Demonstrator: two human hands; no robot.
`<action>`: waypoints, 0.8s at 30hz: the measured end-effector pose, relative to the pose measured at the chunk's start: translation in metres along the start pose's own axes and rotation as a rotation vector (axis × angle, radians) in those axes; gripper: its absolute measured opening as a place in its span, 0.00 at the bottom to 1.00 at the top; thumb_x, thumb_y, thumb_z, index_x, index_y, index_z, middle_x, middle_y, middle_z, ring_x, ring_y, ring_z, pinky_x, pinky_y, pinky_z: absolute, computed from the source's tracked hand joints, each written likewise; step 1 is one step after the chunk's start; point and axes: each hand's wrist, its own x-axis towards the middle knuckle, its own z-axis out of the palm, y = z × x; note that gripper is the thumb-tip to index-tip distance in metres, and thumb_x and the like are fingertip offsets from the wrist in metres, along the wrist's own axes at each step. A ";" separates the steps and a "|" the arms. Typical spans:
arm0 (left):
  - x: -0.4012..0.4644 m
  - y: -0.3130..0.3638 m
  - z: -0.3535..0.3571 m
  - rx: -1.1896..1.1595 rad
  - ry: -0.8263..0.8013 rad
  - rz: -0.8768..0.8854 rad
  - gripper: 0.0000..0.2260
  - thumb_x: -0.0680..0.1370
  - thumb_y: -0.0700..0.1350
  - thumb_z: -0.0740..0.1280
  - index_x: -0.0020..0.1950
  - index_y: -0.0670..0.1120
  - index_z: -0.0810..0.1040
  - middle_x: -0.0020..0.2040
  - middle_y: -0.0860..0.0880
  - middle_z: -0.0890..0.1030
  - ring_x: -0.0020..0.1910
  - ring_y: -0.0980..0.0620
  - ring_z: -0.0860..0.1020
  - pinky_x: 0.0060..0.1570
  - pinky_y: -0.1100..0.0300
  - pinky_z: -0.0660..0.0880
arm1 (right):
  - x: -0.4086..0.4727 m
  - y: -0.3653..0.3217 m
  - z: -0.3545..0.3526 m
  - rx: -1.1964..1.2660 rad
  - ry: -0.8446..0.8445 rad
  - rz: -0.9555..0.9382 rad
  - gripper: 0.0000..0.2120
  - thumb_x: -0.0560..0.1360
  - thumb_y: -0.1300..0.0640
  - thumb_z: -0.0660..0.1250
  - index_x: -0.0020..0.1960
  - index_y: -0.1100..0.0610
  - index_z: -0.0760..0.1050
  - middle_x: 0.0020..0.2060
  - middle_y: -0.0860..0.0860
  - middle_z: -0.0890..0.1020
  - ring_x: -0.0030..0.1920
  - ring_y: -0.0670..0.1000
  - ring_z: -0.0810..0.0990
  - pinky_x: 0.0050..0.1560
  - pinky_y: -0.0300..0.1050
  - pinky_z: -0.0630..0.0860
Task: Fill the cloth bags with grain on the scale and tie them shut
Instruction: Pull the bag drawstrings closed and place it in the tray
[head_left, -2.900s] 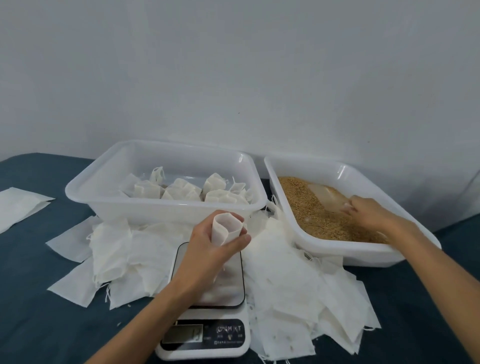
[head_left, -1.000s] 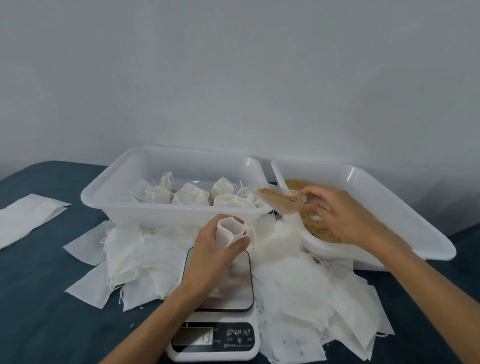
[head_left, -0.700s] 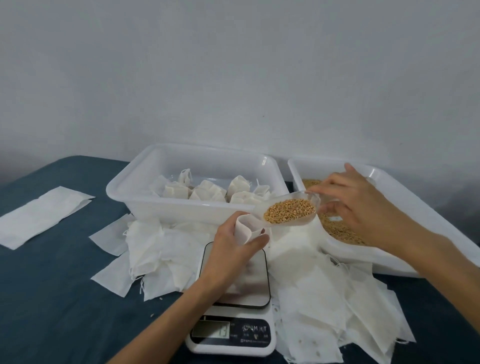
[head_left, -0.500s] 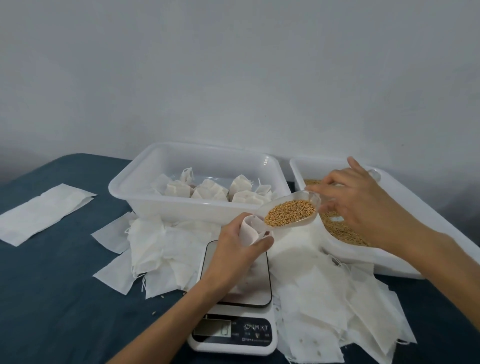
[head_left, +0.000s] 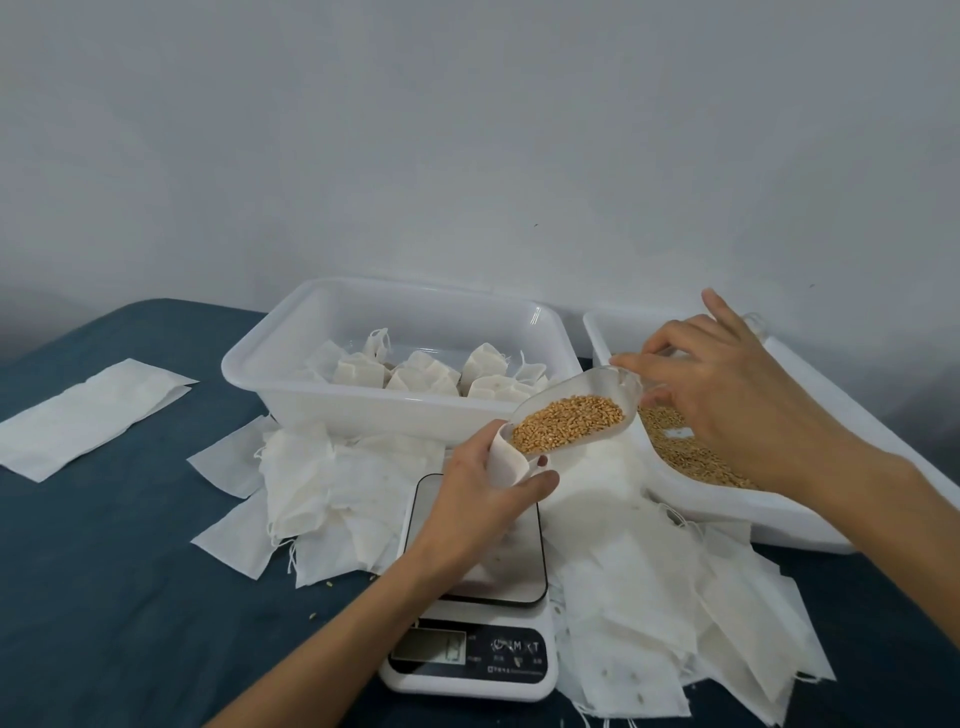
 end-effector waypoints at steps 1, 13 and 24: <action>0.000 0.000 0.000 0.000 0.001 0.000 0.13 0.75 0.38 0.77 0.57 0.50 0.82 0.49 0.55 0.87 0.50 0.60 0.84 0.46 0.73 0.75 | 0.000 0.000 0.000 -0.003 0.005 -0.002 0.21 0.68 0.66 0.78 0.61 0.59 0.83 0.45 0.57 0.81 0.47 0.60 0.82 0.74 0.67 0.58; 0.003 -0.004 -0.003 0.043 0.021 0.007 0.11 0.75 0.41 0.78 0.54 0.51 0.83 0.48 0.54 0.87 0.49 0.57 0.84 0.46 0.70 0.76 | 0.002 0.000 0.002 -0.050 0.065 -0.024 0.21 0.67 0.66 0.80 0.59 0.59 0.83 0.44 0.57 0.81 0.45 0.61 0.82 0.72 0.69 0.61; 0.003 -0.004 -0.004 0.068 0.033 0.022 0.09 0.75 0.44 0.77 0.53 0.52 0.82 0.46 0.57 0.86 0.44 0.61 0.82 0.41 0.72 0.74 | 0.001 0.000 0.004 -0.039 0.056 -0.014 0.21 0.67 0.65 0.79 0.60 0.58 0.83 0.44 0.57 0.81 0.45 0.60 0.81 0.73 0.68 0.60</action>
